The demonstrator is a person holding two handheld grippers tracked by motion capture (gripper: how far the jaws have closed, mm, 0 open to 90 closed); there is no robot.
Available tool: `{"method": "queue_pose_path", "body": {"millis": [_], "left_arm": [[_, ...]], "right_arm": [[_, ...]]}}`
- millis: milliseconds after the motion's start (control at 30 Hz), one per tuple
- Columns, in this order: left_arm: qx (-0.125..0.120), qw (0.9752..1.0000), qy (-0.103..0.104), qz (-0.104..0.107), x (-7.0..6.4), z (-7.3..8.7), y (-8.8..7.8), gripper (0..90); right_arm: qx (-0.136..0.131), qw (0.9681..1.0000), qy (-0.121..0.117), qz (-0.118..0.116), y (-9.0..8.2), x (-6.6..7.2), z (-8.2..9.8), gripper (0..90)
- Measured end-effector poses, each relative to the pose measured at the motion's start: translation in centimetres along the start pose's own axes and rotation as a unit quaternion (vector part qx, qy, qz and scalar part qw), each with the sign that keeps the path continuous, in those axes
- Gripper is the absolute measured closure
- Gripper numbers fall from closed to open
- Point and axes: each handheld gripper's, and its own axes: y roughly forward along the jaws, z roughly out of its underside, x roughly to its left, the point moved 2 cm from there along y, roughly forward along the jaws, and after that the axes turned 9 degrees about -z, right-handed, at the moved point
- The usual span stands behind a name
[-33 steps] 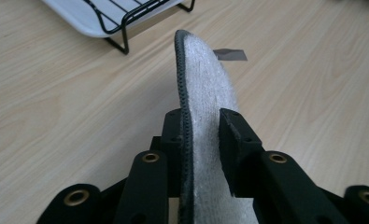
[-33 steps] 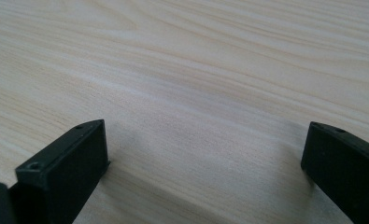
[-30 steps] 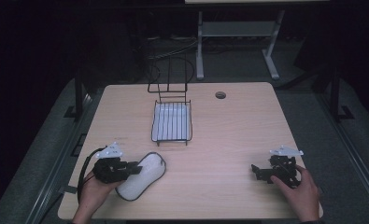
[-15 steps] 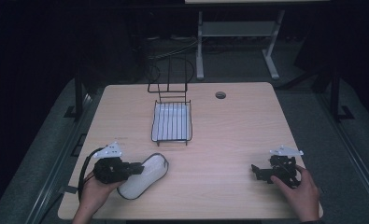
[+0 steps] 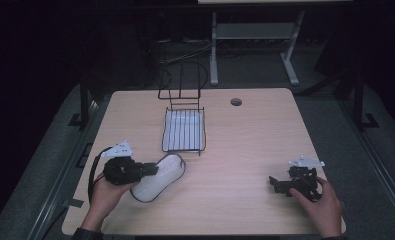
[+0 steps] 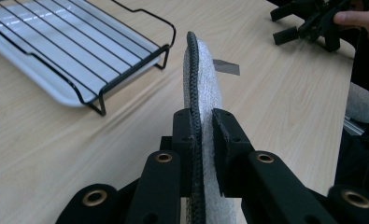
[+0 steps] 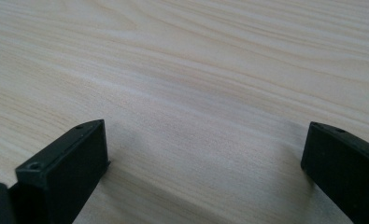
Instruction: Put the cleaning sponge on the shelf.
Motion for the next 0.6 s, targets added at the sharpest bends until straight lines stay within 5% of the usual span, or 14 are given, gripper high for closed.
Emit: {"method": "queue_pose_path", "body": {"millis": [600], "left_arm": [[-0.014, 0.9999, -0.003, 0.001, 1.5, -2.5, 1.4, 79.7]], "right_arm": [[0.000, 1.0000, 0.000, 0.000, 0.0, 0.0, 0.0, 0.2]]}}
